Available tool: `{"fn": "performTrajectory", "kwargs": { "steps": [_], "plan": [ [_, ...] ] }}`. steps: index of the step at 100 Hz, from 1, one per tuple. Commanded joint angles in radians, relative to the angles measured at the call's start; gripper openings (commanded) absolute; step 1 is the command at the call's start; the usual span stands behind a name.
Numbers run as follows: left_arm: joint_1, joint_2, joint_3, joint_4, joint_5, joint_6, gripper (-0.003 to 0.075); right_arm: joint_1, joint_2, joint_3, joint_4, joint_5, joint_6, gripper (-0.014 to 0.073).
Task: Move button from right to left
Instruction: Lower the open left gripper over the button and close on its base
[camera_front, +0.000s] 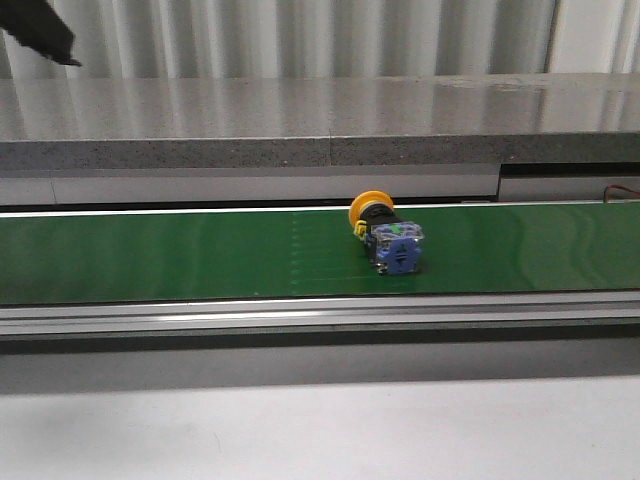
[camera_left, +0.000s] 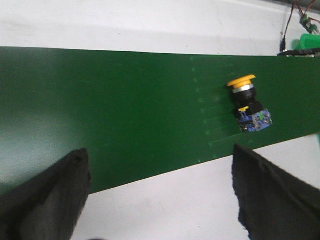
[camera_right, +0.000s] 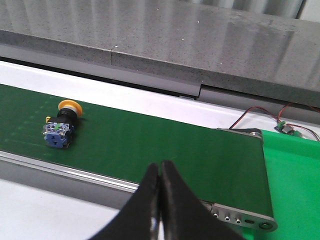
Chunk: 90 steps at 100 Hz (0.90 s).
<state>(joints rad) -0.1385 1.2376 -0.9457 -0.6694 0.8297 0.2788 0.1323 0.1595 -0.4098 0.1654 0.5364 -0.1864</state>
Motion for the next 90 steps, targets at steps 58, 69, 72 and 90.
{"fn": "performTrajectory", "kwargs": {
  "steps": [58,69,72,90],
  "plan": [
    [-0.364,0.361,-0.389,0.201,0.001,-0.366,0.0566,0.004,0.009,-0.022,0.006,-0.076,-0.006,-0.0067],
    [-0.394,0.417,-0.440,0.214,0.027,-0.414,0.0566,0.004,0.009,-0.022,0.006,-0.076,-0.006,-0.0067],
    [-0.401,0.431,-0.452,0.214,0.035,-0.418,0.0566,0.004,0.009,-0.022,0.006,-0.076,-0.006,-0.0067],
    [-0.429,0.518,-0.523,0.231,0.078,-0.471,0.0566,0.004,0.009,-0.022,0.006,-0.076,-0.006,-0.0067]
  ]
}}
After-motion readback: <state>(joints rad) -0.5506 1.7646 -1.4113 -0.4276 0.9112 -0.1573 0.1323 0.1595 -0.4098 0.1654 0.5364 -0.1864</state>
